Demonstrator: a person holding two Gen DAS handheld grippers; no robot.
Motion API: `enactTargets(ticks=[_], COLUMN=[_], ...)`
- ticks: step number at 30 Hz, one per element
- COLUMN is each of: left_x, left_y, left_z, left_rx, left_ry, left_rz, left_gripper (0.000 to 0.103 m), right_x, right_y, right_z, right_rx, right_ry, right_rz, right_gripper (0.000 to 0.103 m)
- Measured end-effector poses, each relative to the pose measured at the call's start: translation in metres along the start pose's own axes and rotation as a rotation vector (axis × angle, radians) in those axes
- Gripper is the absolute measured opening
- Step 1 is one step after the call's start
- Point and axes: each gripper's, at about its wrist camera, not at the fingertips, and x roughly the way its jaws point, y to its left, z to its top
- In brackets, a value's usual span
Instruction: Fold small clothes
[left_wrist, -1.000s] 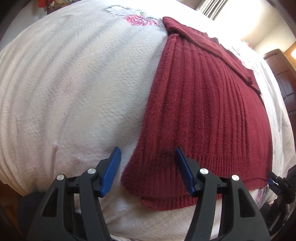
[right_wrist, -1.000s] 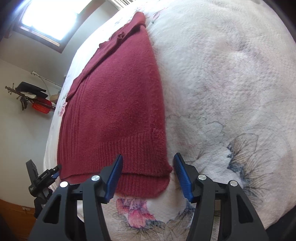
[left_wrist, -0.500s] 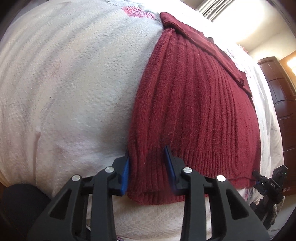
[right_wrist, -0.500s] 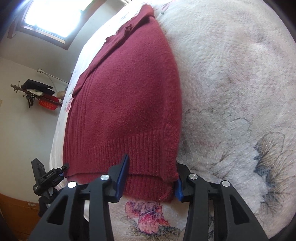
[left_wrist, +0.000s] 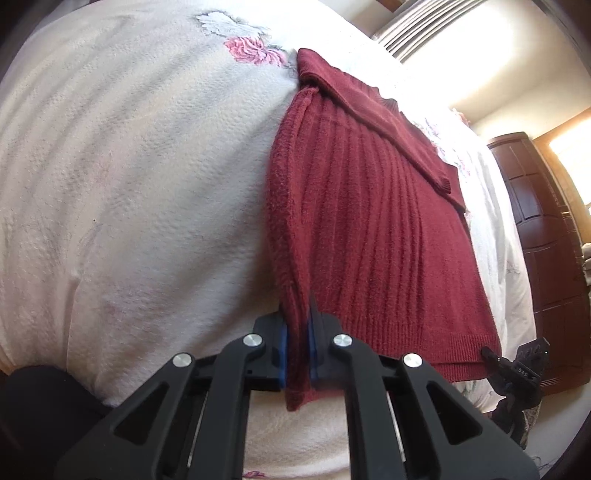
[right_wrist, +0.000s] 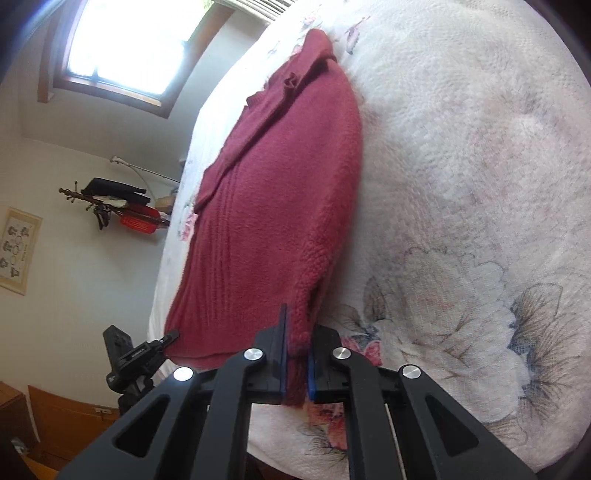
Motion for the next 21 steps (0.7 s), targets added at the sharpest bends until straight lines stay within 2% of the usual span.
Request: enactTargets(ticks=[4, 7, 13, 21], left_x=[-0.010, -0.013, 0.002, 0.044], left_y=[-0.009, -0.016, -0.023, -0.021], left_z=[0.017, 0.034, 0.072, 0.119], left_rx=[-0.002, 0.011, 0.021, 0.008], left_ry=[-0.038, -0.068, -0.102, -0.078], left_rz=[-0.051, -0.048, -0.012, 0.056], left_gripper=[0.006, 0.006, 0.006, 0.006], right_x=[-0.006, -0.012, -0.004, 0.027], right_y=[0.009, 0.015, 0.023, 0.008], right_z=[0.018, 0.039, 0.081, 0.127], right_rx=[0.024, 0.028, 0.040, 0.110], right_ry=[-0.020, -0.039, -0.043, -0.010], right_rz=[0.086, 0.109, 0.081, 0.039], right_gripper=[0.007, 0.007, 0.007, 0.007])
